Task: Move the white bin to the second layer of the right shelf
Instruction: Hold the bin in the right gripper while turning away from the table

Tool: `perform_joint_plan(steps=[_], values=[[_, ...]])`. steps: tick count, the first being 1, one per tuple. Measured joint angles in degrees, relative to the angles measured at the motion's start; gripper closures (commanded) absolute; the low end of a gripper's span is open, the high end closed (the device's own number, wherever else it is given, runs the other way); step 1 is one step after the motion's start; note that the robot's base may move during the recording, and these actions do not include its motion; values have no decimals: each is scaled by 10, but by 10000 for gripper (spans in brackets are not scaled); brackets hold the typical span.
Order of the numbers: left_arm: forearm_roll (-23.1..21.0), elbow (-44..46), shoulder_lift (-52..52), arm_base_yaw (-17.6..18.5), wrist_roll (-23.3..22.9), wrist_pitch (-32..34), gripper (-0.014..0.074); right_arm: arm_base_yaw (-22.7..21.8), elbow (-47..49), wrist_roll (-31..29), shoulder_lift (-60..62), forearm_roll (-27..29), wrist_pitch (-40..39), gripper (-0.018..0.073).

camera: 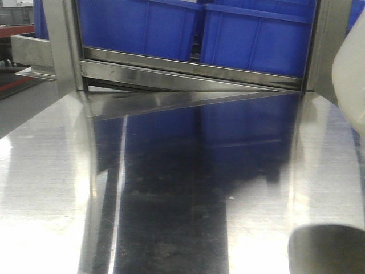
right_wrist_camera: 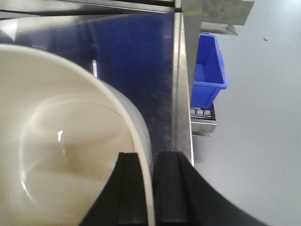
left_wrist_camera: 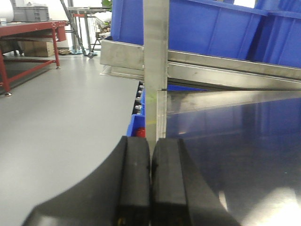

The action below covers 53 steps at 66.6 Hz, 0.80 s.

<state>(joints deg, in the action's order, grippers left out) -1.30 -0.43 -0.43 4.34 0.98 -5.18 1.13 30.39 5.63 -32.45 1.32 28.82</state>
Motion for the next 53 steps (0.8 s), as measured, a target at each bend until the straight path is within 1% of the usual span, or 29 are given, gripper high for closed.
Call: perform_joint_plan(steps=[53], values=[[0, 0, 0, 0, 0, 0, 512, 0, 0, 0, 0, 0, 0, 491]])
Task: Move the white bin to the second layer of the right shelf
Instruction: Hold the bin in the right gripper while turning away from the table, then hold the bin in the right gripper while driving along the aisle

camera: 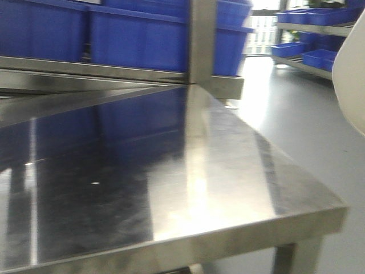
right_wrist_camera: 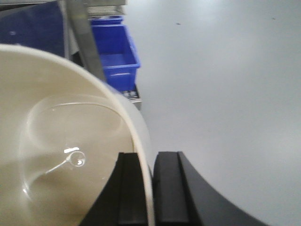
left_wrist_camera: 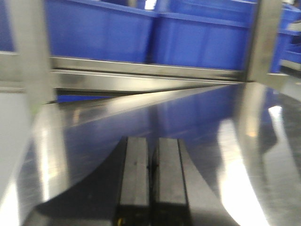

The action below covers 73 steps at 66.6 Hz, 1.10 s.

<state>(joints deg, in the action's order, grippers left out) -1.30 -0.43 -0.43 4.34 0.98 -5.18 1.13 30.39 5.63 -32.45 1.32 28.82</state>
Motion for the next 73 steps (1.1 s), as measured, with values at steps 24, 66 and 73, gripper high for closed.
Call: perform_joint_plan(steps=[24, 66, 73], values=[[0, 0, 0, 0, 0, 0, 512, 0, 0, 0, 0, 0, 0, 491], [0, 0, 0, 0, 0, 0, 512, 3, 0, 0, 0, 0, 0, 491], [0, 0, 0, 0, 0, 0, 512, 3, 0, 0, 0, 0, 0, 491]])
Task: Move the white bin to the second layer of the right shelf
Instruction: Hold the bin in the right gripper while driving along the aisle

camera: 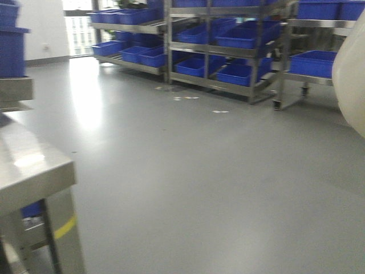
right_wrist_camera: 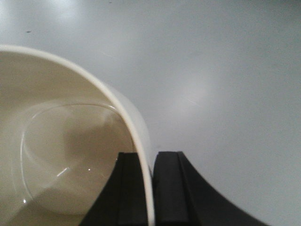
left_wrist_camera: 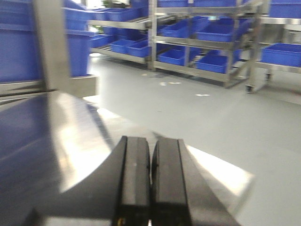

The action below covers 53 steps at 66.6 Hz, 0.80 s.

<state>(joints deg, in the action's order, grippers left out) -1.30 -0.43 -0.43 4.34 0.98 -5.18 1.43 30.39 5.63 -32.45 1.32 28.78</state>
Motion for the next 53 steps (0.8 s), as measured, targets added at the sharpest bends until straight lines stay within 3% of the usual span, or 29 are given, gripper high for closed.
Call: perform_joint_plan(steps=[53], values=[[0, 0, 0, 0, 0, 0, 512, 0, 0, 0, 0, 0, 0, 491]])
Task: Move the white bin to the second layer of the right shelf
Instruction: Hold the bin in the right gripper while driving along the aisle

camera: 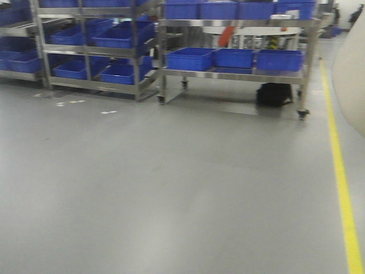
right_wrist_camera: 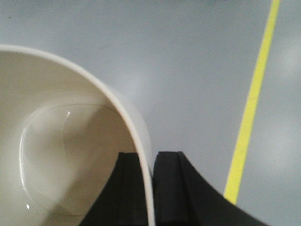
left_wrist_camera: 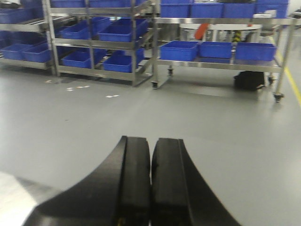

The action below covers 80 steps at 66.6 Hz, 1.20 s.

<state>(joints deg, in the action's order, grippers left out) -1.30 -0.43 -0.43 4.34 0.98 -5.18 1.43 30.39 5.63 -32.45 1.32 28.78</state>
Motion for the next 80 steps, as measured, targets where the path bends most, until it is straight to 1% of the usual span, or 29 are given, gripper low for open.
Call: perform_joint_plan(steps=[80], values=[[0, 0, 0, 0, 0, 0, 512, 0, 0, 0, 0, 0, 0, 491]])
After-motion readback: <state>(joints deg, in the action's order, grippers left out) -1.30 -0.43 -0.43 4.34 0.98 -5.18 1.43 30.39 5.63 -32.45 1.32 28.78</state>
